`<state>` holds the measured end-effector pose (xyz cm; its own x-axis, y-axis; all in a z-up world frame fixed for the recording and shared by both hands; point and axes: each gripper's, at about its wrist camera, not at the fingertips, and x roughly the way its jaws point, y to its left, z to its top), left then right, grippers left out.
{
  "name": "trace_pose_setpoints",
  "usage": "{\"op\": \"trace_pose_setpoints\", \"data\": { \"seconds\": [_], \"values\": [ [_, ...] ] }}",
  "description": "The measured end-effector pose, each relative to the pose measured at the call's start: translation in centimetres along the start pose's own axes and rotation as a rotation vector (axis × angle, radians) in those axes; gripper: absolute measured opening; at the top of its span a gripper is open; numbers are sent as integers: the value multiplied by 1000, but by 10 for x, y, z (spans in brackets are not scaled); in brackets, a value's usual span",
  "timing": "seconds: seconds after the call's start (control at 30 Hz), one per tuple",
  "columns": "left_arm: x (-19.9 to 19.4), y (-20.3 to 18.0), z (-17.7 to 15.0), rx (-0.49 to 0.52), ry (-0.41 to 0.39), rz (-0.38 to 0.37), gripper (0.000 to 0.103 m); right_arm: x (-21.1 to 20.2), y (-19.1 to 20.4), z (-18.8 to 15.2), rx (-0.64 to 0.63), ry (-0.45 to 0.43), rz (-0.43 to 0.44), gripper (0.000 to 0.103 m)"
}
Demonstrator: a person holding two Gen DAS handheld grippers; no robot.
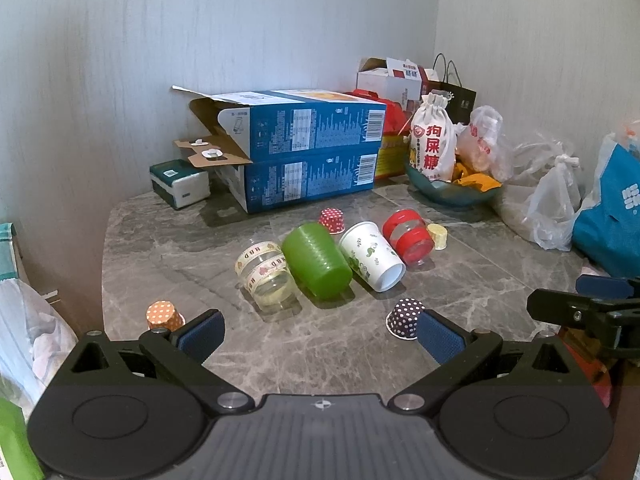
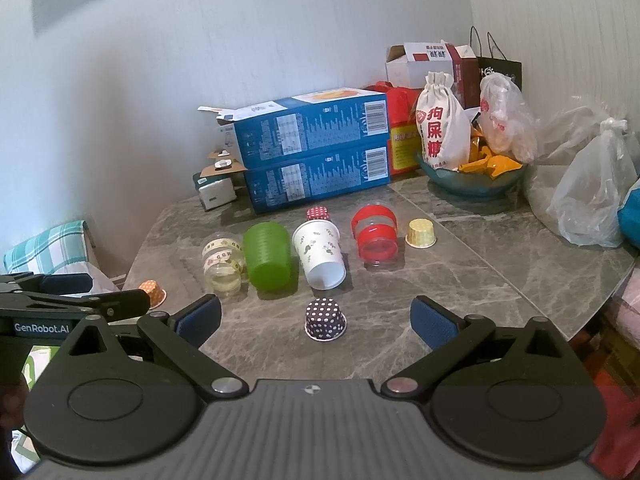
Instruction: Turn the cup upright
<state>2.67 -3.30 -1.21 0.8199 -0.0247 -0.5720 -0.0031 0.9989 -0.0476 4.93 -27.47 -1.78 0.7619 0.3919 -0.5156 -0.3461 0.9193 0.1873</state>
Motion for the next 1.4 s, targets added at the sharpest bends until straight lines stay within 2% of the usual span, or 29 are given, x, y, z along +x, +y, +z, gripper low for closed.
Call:
{"op": "trace_pose_setpoints", "data": {
  "seconds": [1.4],
  "values": [
    [15,-8,-3,2,33,2,103,1,-9,0,18,10,20,102]
  ]
}}
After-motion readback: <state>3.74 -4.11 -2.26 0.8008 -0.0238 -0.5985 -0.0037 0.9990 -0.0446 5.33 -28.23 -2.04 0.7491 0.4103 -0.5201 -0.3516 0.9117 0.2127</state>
